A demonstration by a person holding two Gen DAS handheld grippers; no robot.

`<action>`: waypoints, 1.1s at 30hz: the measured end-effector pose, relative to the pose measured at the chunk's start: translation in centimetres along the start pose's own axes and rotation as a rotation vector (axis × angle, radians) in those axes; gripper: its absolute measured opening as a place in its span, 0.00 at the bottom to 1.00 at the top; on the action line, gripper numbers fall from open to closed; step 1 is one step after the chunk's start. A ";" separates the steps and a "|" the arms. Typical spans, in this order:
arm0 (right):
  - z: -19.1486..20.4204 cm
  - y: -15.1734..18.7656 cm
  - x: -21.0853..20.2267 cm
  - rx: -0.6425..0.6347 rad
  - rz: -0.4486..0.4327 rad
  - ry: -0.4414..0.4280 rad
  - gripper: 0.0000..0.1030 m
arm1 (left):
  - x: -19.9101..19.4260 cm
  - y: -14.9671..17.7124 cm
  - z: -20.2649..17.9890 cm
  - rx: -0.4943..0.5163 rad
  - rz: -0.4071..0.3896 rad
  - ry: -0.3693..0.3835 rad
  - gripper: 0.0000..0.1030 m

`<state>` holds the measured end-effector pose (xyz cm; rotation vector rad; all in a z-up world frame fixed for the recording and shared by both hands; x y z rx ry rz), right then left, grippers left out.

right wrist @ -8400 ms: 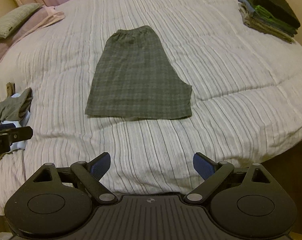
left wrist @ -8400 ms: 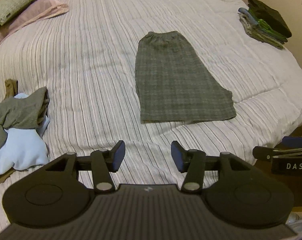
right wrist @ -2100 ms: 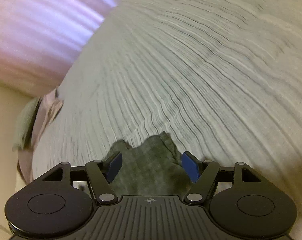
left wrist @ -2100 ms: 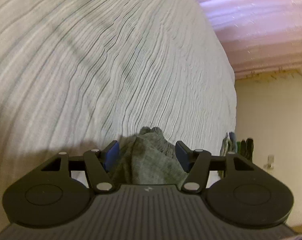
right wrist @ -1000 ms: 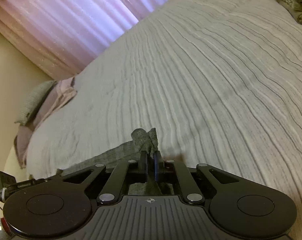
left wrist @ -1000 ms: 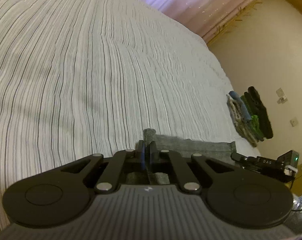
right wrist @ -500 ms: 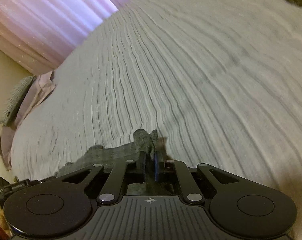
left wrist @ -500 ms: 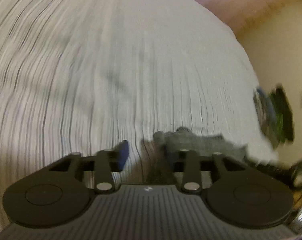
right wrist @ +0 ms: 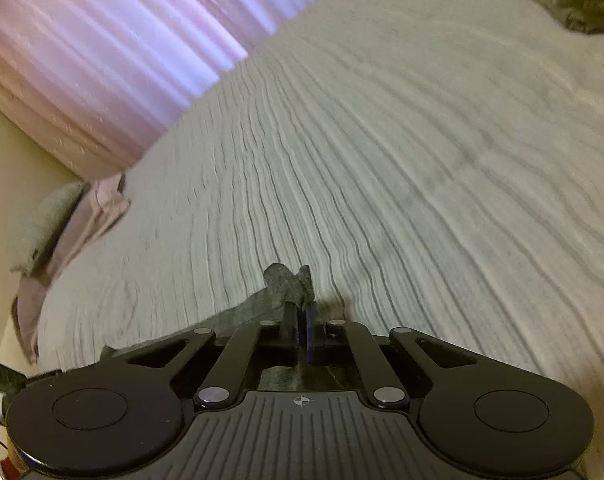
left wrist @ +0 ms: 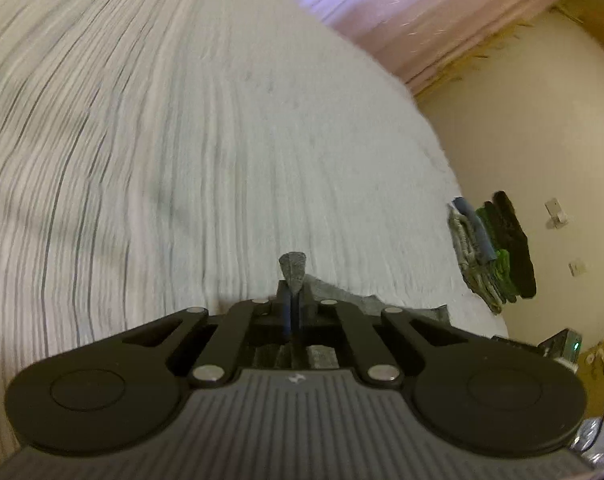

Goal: Fold clothes

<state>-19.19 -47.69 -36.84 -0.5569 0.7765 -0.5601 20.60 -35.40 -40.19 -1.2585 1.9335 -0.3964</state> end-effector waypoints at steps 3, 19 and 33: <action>0.0 0.0 0.4 -0.014 -0.004 0.030 0.01 | 0.5 0.2 -0.6 0.060 -0.005 -0.014 0.01; -1.4 0.2 2.7 0.126 0.023 0.042 0.18 | 2.2 1.2 1.3 0.034 0.018 -0.084 0.02; -2.5 1.0 5.7 0.166 0.129 0.018 0.23 | 2.4 1.2 2.0 0.017 0.032 -0.095 0.04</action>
Point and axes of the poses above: each gripper's, at about its wrist camera, not at the fingertips, and x roughly the way its jaws point, z to its left, y to its underside, the point moved 3 cm from there along x, roughly the way its jaws point, and after that the axes turned 15 degrees about -z, right-handed, at the moved point
